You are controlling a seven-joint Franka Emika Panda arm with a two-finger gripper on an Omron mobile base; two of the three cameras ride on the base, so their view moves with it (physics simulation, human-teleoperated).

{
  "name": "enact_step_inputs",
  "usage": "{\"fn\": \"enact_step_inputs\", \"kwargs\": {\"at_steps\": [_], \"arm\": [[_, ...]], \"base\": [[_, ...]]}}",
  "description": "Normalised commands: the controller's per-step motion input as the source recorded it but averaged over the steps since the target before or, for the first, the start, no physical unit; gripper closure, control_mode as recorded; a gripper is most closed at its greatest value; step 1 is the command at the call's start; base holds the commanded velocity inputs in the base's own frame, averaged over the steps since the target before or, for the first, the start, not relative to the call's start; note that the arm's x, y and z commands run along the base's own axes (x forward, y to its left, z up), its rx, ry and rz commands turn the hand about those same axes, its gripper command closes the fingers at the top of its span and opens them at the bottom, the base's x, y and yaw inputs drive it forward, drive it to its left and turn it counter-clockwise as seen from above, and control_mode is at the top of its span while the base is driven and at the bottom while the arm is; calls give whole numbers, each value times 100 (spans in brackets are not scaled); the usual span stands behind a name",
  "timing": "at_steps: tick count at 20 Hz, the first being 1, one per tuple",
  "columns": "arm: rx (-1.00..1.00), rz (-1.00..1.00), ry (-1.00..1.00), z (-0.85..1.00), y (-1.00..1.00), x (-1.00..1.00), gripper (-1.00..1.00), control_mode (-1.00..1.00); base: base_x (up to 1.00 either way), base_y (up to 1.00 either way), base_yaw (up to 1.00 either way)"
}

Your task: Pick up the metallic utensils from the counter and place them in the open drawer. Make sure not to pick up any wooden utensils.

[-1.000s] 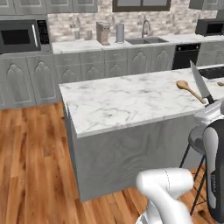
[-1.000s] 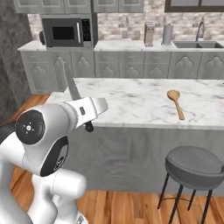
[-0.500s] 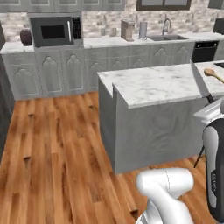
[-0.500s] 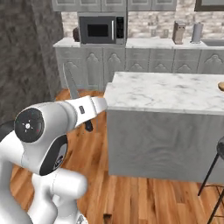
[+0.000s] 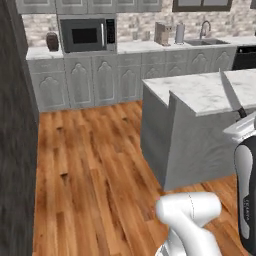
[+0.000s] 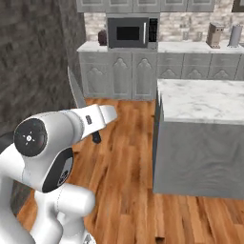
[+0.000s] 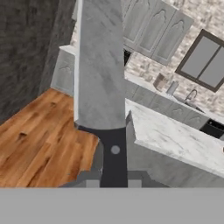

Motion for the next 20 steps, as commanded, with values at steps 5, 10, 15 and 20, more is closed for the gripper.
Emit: {"fn": "enact_step_inputs", "kwargs": {"at_steps": [5, 10, 15, 20], "arm": [[0, 0, 0, 0, 0, 0, 100, 100], [0, 0, 0, 0, 0, 0, 100, 100], [0, 0, 0, 0, 0, 0, 100, 100], [0, 0, 0, 0, 0, 0, 100, 100]], "base": [[100, 100, -8], [100, 100, -13], [100, 99, -22], [100, 74, -41]]}}
